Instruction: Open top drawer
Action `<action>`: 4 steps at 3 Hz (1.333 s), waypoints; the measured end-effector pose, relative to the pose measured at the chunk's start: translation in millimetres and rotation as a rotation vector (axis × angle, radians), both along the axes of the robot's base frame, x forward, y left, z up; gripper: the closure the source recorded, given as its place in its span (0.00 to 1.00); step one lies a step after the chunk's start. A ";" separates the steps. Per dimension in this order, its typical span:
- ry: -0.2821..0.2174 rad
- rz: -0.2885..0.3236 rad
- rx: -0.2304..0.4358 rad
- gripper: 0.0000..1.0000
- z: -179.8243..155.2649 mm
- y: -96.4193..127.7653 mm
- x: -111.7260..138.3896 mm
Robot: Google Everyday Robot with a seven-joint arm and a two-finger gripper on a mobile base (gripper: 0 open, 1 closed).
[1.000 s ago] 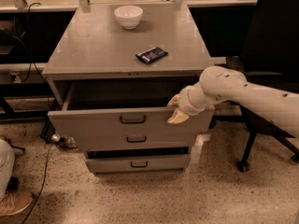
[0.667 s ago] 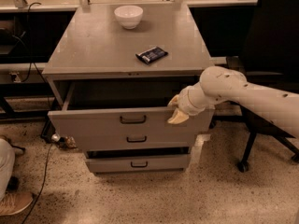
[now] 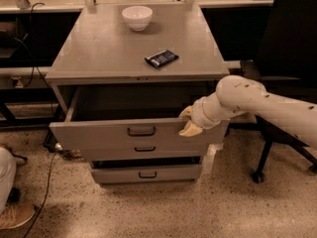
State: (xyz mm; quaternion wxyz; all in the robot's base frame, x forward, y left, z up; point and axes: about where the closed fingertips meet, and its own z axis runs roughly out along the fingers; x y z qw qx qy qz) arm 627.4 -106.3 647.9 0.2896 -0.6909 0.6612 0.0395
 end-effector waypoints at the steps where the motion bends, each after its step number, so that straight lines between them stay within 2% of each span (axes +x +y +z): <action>1: 0.000 0.000 0.000 1.00 6.9 0.0 0.0; 3: 0.013 -0.008 -0.003 1.00 5.2 -0.5 -8.8; 4: 0.038 -0.024 -0.018 1.00 6.2 0.3 -26.8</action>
Offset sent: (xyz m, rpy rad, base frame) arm -0.1821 -0.0134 -0.0220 -0.0592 0.2713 -0.1698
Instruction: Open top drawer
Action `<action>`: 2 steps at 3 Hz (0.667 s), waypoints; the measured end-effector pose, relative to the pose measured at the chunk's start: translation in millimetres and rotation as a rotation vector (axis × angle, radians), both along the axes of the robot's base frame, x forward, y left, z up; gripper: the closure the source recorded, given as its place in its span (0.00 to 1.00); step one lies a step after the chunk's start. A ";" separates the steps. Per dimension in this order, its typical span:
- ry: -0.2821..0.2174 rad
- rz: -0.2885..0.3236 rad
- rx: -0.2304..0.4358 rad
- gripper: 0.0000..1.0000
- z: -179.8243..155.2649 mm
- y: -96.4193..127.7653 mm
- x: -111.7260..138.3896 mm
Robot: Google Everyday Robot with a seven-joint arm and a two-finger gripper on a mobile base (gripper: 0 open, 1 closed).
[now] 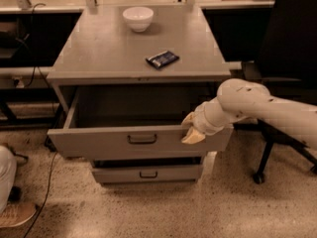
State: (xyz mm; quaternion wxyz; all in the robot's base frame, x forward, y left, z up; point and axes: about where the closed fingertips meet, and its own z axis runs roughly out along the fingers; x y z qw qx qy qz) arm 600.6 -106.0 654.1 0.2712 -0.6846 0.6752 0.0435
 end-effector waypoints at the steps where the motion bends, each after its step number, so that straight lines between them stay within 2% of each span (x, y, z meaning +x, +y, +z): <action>1: 0.000 0.000 0.000 1.00 0.0 0.1 -0.1; 2: 0.044 -0.034 -0.030 1.00 3.6 2.0 -33.6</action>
Offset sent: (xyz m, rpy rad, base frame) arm -0.2160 0.0119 0.0308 -0.1865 0.2758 -0.2167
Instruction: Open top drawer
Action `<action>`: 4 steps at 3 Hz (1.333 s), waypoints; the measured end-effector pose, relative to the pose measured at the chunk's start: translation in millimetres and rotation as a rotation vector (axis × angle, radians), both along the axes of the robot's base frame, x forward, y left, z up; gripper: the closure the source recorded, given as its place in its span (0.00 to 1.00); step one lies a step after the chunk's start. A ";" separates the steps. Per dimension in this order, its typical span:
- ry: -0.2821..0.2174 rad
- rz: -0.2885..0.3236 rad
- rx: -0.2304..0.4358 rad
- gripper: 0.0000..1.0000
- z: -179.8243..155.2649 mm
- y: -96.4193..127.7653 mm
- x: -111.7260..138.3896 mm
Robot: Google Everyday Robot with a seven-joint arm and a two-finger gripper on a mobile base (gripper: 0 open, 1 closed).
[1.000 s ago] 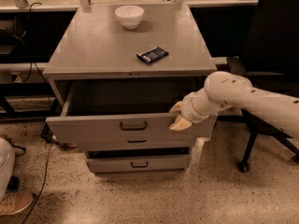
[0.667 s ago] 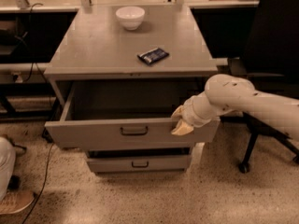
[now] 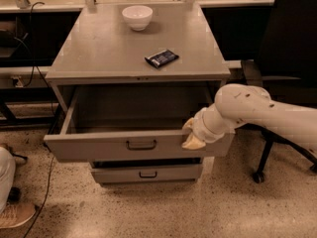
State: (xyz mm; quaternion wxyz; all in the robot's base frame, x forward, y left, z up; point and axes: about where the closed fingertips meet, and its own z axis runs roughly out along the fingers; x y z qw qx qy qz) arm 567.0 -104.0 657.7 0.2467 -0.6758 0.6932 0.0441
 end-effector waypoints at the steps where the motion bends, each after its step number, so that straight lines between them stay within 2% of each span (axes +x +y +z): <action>1: 0.000 0.000 0.000 1.00 0.0 0.1 0.1; 2: 0.049 -0.038 -0.032 1.00 4.0 1.7 -34.6; 3: 0.049 -0.038 -0.032 1.00 3.6 1.7 -34.6; 4: 0.083 -0.068 -0.046 1.00 4.5 2.9 -59.1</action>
Offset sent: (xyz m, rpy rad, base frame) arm -0.1937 0.0087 0.0286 -0.1731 0.2678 -0.2100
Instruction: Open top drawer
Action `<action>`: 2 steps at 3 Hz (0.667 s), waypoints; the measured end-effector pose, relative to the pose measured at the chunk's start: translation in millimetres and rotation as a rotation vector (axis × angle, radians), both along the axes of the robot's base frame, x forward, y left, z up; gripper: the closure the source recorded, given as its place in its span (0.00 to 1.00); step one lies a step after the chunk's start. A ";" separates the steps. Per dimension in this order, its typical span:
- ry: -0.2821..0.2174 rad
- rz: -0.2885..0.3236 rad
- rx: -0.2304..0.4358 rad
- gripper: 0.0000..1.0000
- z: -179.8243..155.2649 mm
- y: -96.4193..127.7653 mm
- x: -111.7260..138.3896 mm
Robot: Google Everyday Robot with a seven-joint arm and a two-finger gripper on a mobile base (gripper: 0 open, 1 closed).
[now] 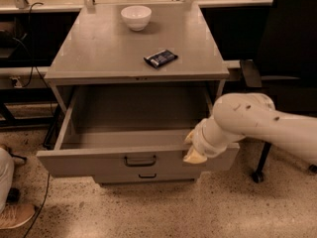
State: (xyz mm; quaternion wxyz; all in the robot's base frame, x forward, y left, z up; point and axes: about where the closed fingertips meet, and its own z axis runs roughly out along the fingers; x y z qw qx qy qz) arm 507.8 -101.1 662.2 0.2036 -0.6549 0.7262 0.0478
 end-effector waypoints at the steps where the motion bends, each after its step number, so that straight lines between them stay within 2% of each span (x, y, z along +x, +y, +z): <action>1: 0.038 -0.037 -0.014 1.00 0.8 1.1 -29.4; 2: 0.080 -0.085 -0.021 1.00 -0.1 0.8 -64.8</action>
Offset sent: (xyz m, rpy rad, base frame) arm -0.1753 -0.0004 -0.0034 -0.0398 0.2143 -0.2376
